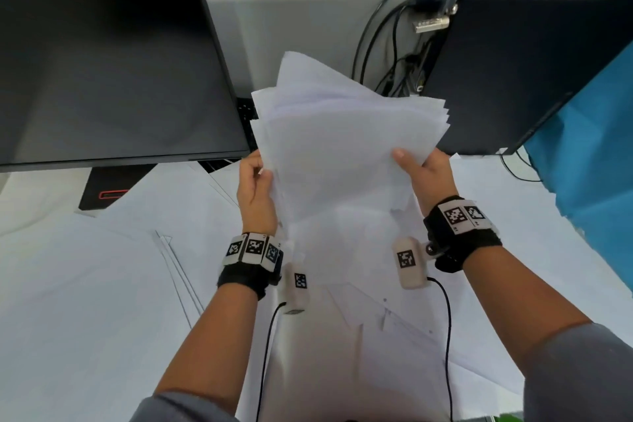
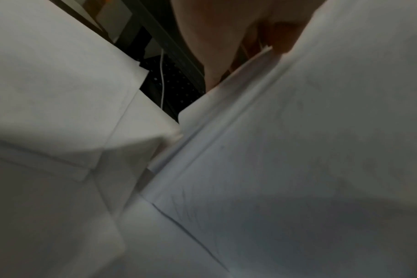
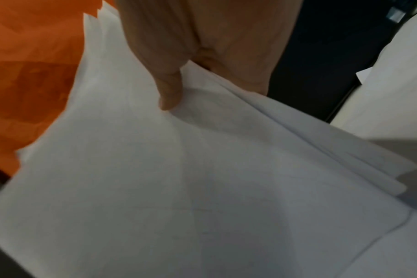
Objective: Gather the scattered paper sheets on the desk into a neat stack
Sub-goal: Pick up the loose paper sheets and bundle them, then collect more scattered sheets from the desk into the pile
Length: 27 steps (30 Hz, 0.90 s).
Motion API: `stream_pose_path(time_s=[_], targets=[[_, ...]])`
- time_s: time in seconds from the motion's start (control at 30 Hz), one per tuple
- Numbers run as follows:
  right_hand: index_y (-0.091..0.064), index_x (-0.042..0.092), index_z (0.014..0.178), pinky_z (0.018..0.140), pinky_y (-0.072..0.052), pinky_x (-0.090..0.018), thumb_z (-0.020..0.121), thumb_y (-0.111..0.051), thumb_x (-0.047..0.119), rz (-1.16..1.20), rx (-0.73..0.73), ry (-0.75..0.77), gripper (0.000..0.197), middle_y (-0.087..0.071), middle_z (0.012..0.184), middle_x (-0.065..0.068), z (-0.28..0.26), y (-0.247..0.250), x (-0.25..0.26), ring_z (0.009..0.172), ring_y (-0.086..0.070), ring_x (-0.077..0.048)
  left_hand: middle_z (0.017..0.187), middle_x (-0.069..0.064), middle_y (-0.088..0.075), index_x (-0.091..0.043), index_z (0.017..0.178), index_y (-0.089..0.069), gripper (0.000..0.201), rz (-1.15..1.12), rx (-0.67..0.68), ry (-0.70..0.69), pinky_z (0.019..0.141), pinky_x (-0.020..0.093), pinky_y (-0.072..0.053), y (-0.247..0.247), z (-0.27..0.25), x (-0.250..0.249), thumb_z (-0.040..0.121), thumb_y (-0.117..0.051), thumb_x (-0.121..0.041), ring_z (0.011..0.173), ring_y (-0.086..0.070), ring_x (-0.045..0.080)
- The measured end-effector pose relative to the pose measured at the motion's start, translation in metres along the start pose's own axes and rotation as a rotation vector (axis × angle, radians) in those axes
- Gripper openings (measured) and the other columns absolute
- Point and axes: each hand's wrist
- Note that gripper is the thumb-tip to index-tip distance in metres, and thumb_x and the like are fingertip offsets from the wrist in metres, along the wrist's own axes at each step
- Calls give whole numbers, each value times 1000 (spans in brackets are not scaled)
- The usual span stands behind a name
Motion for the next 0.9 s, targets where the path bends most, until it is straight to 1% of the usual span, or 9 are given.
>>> stream_pose_path(time_s=[0.07,0.2,0.3,0.4,0.53,0.6,0.67,0.8,0.9], targets=[[-59,2,120,70,-53,-14,92,-57,8,5,-15,0,29,-68,103,0,3,4,0,85,-68,-2,111,4,-57,-23,85,-51,22,91,26,3,87,21,-44,12,5,3,92,-46,-2,98,-55,11],[-60,2,120,68,-52,-11,92,-58,10,-18,-2,1,30,-68,103,1,4,12,-2,84,-68,1,86,1,-58,-27,81,-55,23,235,53,-11,76,20,-45,31,16,7,93,-55,-7,79,-54,10],[-60,2,119,67,-51,-9,92,-57,9,-6,15,2,28,-68,103,1,3,10,0,82,-68,3,73,-5,-49,-19,79,-52,22,126,15,21,68,13,-39,29,15,13,94,-52,-3,67,-45,1],[-59,4,120,66,-51,-9,92,-57,8,7,31,-1,28,-67,103,2,2,9,4,81,-67,5,69,-6,-45,-18,79,-51,21,71,-22,111,66,20,-38,23,7,27,95,-50,-5,64,-42,6],[-59,5,119,64,-51,-8,92,-57,8,13,49,-21,28,-67,102,3,2,10,7,78,-67,6,82,-1,-58,-21,86,-56,23,222,86,209,77,25,-43,27,-1,47,95,-48,-2,73,-53,2],[-60,4,119,65,-52,-10,91,-58,8,25,41,-33,28,-68,102,1,3,11,6,78,-68,4,104,3,-61,-25,103,-56,30,240,190,216,93,33,-44,33,0,47,89,-51,2,97,-57,7],[-62,6,115,68,-53,-14,87,-62,13,50,41,-51,28,-70,99,1,3,11,6,81,-69,-1,138,1,-48,-18,131,-42,57,92,282,194,110,31,-35,37,6,35,80,-58,-1,129,-45,9],[-67,14,103,70,-55,-20,56,-74,36,145,68,-86,52,-75,91,4,1,14,6,86,-71,-11,138,-8,-48,-19,142,-29,91,27,424,176,98,17,-45,17,32,-2,67,-80,-19,125,-48,-1],[-64,10,104,69,-55,-23,68,-72,14,244,63,-111,37,-75,89,2,6,16,2,84,-71,-14,126,-4,-59,-19,136,-39,86,53,342,235,88,22,-53,0,51,-12,64,-84,-7,112,-60,5]])
Point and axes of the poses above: each hand's wrist, its own z-axis towards the middle knuckle, its own y-axis out of the back of the hand, x = y × z
